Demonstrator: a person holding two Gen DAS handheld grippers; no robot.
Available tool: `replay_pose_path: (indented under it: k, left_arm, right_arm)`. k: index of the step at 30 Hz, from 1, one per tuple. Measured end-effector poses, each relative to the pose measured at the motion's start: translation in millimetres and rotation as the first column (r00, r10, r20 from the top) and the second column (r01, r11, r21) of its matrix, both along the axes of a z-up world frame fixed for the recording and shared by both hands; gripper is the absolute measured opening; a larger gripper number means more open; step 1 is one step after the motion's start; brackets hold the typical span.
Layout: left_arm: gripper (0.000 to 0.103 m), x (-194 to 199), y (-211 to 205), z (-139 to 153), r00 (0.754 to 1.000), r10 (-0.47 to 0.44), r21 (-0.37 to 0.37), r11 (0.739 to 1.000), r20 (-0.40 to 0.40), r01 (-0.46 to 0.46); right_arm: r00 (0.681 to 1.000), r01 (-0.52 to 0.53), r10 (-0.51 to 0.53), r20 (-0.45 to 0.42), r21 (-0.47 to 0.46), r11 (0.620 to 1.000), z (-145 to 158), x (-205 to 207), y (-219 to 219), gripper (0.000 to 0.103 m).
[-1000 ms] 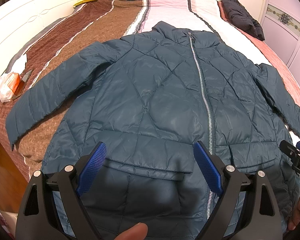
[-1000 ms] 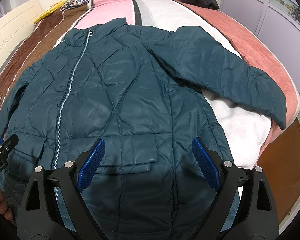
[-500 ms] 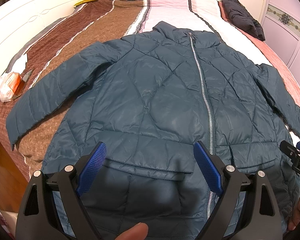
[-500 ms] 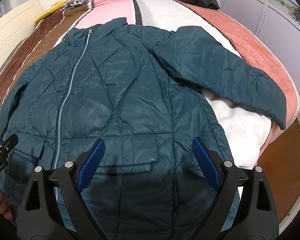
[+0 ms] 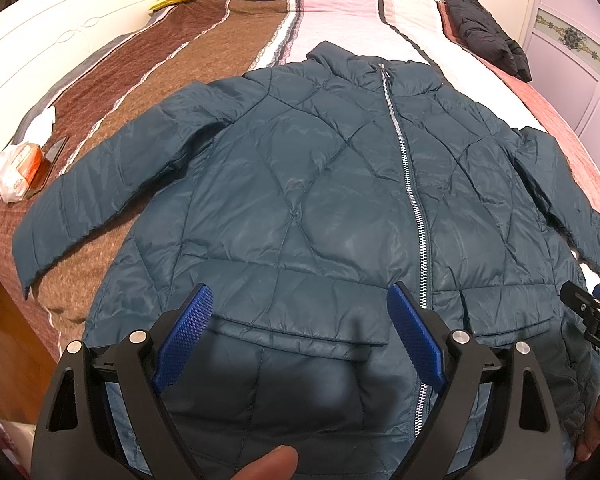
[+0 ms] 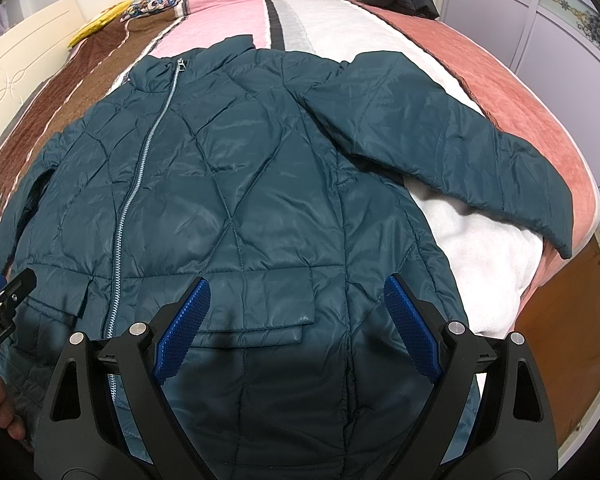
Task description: Fold large clothes
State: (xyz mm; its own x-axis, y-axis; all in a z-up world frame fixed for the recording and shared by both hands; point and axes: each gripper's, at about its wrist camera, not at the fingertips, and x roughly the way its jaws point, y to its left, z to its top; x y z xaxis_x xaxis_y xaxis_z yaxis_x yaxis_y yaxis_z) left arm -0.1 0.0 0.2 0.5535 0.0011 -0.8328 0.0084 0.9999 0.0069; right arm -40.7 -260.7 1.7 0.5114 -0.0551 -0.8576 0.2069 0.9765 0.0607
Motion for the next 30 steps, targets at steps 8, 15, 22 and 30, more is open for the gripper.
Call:
replay_pose_path:
  k: [8,15,22,30]
  left_arm:
    - [0.086,0.0,0.0,-0.1,1.000,0.000,0.000,1.000,-0.001,0.000]
    - [0.086,0.1,0.0,-0.1,1.000,0.000,0.001,1.000,0.000,0.000]
    - [0.086,0.0,0.0,0.0,1.000,0.000,0.001,1.000,0.001,0.000]
    - [0.086,0.0,-0.1,0.0,1.000,0.000,0.002,1.000,-0.001,0.000]
  right_arm:
    - [1.000,0.000,0.000,-0.001,0.000,1.000,-0.5,-0.1,0.2,0.088]
    - [1.000,0.000,0.000,-0.002,0.001,1.000,-0.9,-0.2,0.2,0.088]
    - [1.000,0.001,-0.001,-0.001,0.002,1.000,-1.3,-0.4,0.1,0.088]
    - [1.000,0.006,-0.006,0.001,0.005,1.000,-3.0,-0.8,0.1,0.088]
